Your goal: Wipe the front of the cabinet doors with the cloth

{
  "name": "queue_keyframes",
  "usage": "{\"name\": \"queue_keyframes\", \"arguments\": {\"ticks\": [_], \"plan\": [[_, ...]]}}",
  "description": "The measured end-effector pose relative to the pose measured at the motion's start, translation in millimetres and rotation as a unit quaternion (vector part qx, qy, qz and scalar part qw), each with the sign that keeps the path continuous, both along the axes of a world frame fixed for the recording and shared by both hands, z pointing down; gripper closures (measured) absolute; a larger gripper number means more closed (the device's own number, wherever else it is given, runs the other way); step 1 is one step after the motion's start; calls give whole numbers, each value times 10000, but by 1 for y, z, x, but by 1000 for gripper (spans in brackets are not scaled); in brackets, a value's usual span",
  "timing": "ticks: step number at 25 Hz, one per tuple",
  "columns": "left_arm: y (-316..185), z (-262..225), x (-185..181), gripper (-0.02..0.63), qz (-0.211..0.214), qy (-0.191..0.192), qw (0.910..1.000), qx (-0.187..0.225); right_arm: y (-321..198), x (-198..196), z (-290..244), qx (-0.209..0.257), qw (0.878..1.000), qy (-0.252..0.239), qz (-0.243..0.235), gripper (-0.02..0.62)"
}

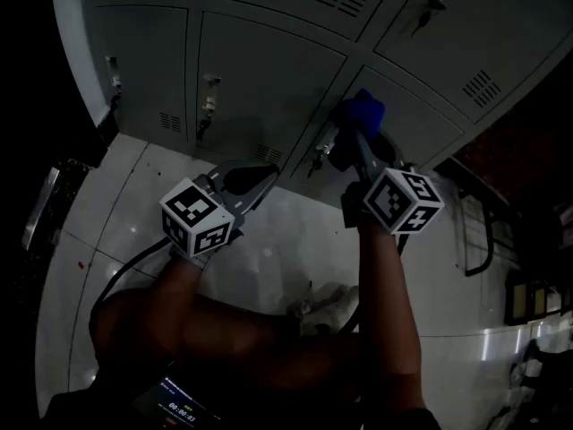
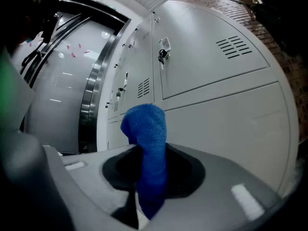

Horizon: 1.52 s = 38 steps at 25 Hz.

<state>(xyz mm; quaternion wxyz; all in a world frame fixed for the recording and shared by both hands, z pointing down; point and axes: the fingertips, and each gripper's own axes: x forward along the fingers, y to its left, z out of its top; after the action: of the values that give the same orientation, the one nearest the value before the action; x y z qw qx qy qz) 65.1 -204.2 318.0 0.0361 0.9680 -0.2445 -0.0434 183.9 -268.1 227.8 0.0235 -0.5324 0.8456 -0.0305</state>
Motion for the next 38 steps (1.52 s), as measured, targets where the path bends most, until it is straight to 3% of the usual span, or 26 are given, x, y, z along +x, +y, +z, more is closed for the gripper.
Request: {"name": "queue_keyframes", "arguments": {"ticks": [9,17,24,32,38], "plan": [[-2,-1,0,603,41,91,9999,-11,-46,8,-20,-247,9991,-265,229,494],[1,1,4,603,101,13,9999,19,-41,36,-19,-300,9983,-263,419,494],[3,5,8,603,151,-76,9998,51,-25,101,-19,-327,9940,-177,1024,494],[3,10,11,603,168,-177,9997,32,2,196,-21,-337,9811,-271,1888,494],[3,12,13,603,189,-232,9995,34,16,243,-16,-374,9719,-386,2290,494]]}}
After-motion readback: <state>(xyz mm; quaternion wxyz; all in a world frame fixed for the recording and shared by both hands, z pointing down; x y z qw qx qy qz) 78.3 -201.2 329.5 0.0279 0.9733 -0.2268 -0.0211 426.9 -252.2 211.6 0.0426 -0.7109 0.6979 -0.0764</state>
